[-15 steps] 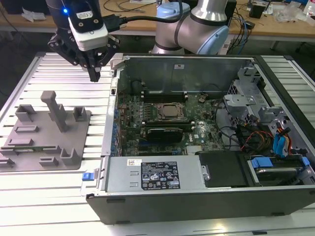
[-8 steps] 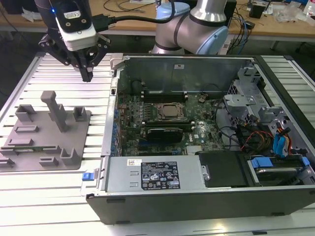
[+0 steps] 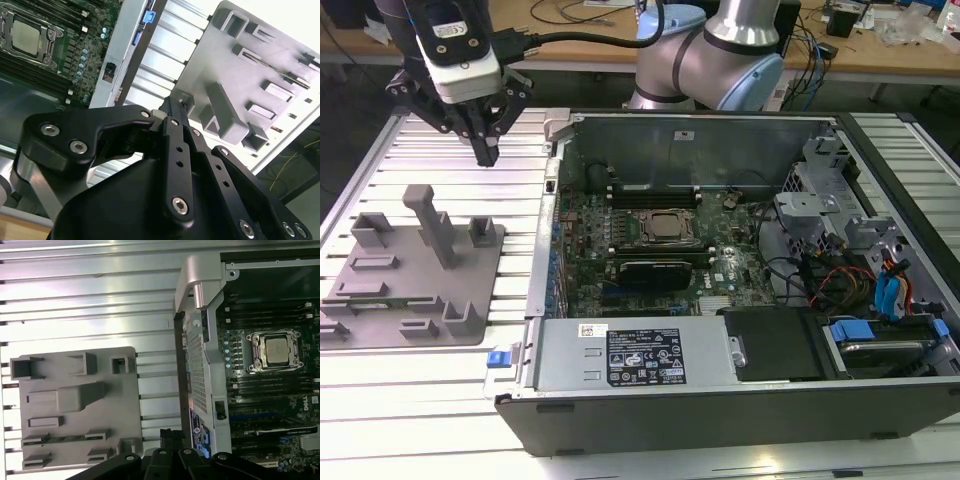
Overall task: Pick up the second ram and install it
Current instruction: 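Reach for the second ram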
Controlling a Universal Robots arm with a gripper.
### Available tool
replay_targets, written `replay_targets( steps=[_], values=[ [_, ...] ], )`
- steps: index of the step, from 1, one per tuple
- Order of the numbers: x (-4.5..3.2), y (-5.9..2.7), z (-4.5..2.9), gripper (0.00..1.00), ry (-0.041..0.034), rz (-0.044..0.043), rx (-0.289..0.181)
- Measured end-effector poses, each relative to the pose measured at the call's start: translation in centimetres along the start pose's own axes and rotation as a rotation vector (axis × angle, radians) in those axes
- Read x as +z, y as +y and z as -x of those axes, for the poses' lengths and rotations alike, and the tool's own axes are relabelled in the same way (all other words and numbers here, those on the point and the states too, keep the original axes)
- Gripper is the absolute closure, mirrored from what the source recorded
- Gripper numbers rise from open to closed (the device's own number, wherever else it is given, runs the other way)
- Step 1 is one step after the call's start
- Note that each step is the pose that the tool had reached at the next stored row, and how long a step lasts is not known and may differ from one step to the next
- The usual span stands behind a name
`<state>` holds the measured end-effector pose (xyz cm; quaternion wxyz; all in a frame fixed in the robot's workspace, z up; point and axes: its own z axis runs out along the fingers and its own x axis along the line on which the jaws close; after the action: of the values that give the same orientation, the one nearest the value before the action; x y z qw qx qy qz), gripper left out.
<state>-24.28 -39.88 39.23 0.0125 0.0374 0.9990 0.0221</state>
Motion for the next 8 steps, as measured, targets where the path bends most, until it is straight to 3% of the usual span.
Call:
replay_targets(
  steps=[8],
  values=[
    [-0.03,-0.13,-1.7,0.92,0.0,0.0,0.0]
  ],
)
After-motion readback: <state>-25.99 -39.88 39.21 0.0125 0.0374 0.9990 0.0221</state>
